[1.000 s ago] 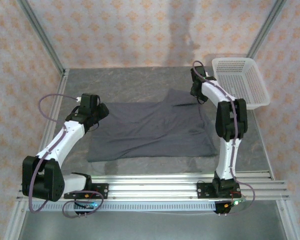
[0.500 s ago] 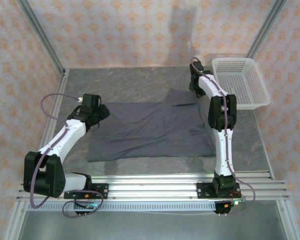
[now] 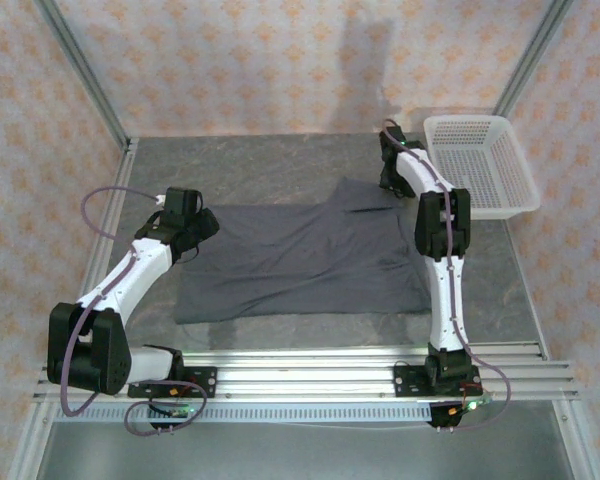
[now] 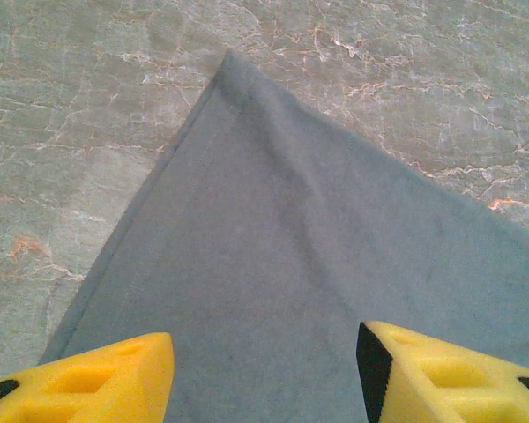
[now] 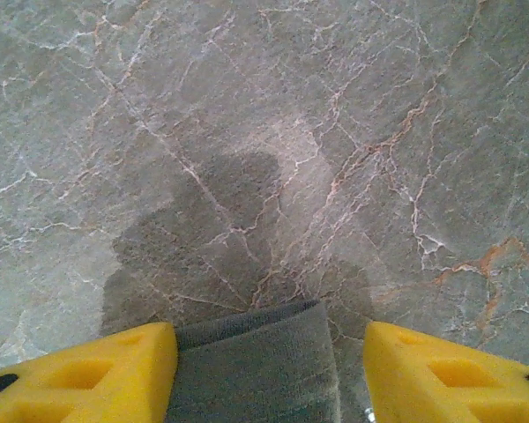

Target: Fold the inside-out t-shirt

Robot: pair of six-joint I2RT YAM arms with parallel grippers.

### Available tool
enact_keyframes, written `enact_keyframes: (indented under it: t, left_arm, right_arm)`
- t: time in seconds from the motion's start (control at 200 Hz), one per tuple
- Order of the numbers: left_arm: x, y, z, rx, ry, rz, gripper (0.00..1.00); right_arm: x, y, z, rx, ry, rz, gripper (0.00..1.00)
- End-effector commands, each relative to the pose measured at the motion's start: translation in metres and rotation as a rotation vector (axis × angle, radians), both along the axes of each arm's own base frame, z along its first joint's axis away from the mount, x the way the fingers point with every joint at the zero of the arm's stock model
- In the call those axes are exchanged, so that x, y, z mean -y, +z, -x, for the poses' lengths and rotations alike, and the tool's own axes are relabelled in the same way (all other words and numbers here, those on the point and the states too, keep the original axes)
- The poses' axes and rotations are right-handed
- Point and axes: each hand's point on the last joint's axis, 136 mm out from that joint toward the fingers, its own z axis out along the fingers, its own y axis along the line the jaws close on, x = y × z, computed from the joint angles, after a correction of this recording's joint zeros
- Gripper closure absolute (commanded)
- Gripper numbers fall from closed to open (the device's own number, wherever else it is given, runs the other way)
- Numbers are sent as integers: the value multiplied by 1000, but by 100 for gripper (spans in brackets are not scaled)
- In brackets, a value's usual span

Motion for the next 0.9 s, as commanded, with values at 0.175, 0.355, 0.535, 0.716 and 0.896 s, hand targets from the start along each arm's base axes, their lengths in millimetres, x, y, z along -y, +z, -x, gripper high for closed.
enact_keyframes:
  t: [0.175,0.355,0.535,0.716,0.896]
  left_arm:
    - [12,24,-4,82,-72,40,42]
    - [10,33,4,102,-66,33,42]
    - [9,31,4,86,-64,30,42]
    - [9,29,5,81,-63,29,42]
    - [12,25,4,76,-72,39,42]
  right_arm:
    - [1,6,-5,1,2,-18,78]
    - [-11,44,-36,126,31,-77,92]
    - [-11,62,-66,227,24,-66,43]
    - [-8,81,-55,187,72,-37,37]
    - [-16,71,-11,121,28,-128,38]
